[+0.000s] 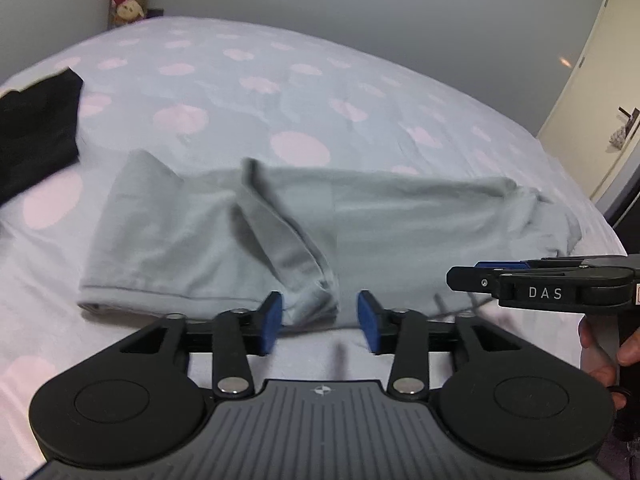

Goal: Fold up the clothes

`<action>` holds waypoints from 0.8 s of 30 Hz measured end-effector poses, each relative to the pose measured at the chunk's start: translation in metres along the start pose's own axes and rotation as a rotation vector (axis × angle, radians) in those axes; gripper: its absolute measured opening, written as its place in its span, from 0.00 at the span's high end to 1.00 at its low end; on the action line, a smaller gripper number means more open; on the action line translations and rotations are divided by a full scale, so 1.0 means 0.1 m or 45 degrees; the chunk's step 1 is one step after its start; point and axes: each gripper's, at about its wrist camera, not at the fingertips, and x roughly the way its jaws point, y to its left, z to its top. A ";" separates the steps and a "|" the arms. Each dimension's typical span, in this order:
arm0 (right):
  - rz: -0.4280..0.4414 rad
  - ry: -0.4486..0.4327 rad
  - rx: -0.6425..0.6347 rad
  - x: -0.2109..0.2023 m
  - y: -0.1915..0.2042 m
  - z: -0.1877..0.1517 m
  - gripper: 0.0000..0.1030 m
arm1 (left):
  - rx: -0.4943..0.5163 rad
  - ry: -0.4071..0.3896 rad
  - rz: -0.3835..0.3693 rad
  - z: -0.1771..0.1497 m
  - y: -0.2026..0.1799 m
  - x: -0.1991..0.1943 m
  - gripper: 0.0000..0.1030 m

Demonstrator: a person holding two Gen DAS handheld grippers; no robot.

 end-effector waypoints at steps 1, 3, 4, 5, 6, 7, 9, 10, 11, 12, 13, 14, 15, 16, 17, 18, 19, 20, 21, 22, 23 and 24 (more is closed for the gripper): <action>0.007 -0.009 0.005 -0.01 0.02 0.02 0.59 | -0.006 -0.012 0.008 0.02 0.01 -0.02 0.59; 0.020 -0.028 0.014 -0.02 0.05 0.06 0.59 | -0.025 -0.029 0.029 0.05 0.06 -0.06 0.59; 0.033 -0.030 0.027 -0.02 0.07 0.08 0.59 | -0.040 -0.032 0.045 0.06 0.10 -0.07 0.59; 0.045 -0.032 0.039 -0.01 0.08 0.10 0.59 | -0.054 -0.034 0.060 0.08 0.14 -0.07 0.59; 0.060 -0.030 0.054 0.00 0.09 0.11 0.59 | -0.069 -0.032 0.067 0.08 0.18 -0.06 0.59; 0.076 -0.026 0.071 0.01 0.10 0.12 0.59 | -0.084 -0.029 0.069 0.09 0.22 -0.05 0.59; 0.092 -0.025 0.100 0.04 0.12 0.14 0.59 | -0.114 -0.024 0.073 0.09 0.30 -0.03 0.62; 0.097 -0.025 0.107 0.05 0.13 0.14 0.59 | -0.129 -0.021 0.076 0.10 0.34 -0.02 0.63; 0.107 -0.023 0.119 0.07 0.14 0.14 0.59 | -0.144 -0.018 0.078 0.10 0.38 -0.01 0.63; 0.118 -0.021 0.131 0.09 0.14 0.15 0.60 | -0.139 -0.013 0.071 0.10 0.38 0.00 0.63; 0.128 -0.019 0.142 0.11 0.15 0.15 0.60 | -0.127 -0.009 0.061 0.10 0.37 0.02 0.63; 0.143 -0.014 0.153 0.12 0.16 0.15 0.60 | -0.114 -0.004 0.051 0.10 0.36 0.03 0.64; 0.161 -0.008 0.162 0.15 0.17 0.16 0.60 | -0.102 0.001 0.041 0.09 0.35 0.05 0.64; 0.173 -0.007 0.163 0.17 0.19 0.17 0.61 | -0.090 0.006 0.031 0.09 0.33 0.06 0.65; 0.185 -0.005 0.164 0.19 0.21 0.17 0.63 | -0.066 0.017 0.026 0.08 0.30 0.09 0.65; 0.197 -0.003 0.164 0.21 0.23 0.18 0.65 | -0.038 0.031 0.022 0.07 0.27 0.11 0.65; 0.209 -0.002 0.165 0.22 0.25 0.18 0.65 | -0.011 0.044 0.019 0.05 0.23 0.14 0.65; 0.221 0.000 0.165 0.24 0.27 0.18 0.65 | 0.017 0.057 0.015 0.04 0.19 0.16 0.66; 0.233 -0.001 0.166 0.26 0.28 0.19 0.65 | 0.045 0.071 0.012 0.02 0.16 0.19 0.67; 0.248 0.004 0.168 0.28 0.30 0.19 0.65 | 0.067 0.088 0.014 0.01 0.13 0.23 0.69; 0.263 0.008 0.170 0.30 0.31 0.19 0.65 | 0.080 0.101 0.014 -0.01 0.12 0.25 0.69; 0.279 0.017 0.173 0.33 0.32 0.20 0.65 | 0.095 0.110 0.015 -0.02 0.10 0.27 0.69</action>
